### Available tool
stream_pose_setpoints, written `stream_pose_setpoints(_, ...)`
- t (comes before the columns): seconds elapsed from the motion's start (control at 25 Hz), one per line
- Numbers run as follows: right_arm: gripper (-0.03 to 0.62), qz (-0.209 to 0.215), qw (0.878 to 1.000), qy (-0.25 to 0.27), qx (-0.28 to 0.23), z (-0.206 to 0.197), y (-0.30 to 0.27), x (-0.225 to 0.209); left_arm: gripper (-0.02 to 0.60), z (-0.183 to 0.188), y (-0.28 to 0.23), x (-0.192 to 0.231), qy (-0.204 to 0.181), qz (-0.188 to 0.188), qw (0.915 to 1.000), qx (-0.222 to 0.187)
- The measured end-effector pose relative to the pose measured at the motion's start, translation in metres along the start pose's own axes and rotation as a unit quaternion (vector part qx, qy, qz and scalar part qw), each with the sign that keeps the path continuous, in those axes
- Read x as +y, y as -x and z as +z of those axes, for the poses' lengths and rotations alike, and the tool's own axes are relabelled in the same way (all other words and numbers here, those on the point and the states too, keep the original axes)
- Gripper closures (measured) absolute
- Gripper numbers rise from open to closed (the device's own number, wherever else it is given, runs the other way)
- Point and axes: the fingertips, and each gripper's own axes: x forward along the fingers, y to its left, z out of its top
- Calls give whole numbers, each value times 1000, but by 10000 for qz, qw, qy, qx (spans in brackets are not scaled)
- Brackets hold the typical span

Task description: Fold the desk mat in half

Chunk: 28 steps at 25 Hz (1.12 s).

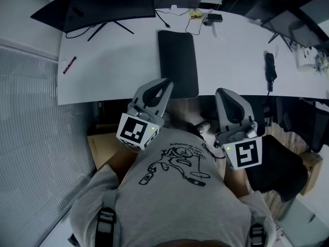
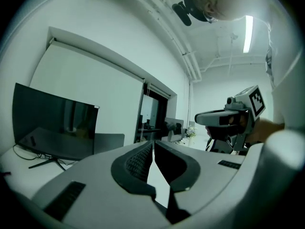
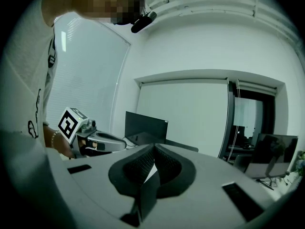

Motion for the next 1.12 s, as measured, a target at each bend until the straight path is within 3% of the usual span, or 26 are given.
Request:
stream_pose_setpoints(0.68,588,99,9999,8,103,-4,-27,31,551,25,36,31,-21,226,9991,-366)
stream_pose_setpoints(1.12,588,110,9999,60,100,-2,-35,38,551,23,41,40,-74,235,9993,-272)
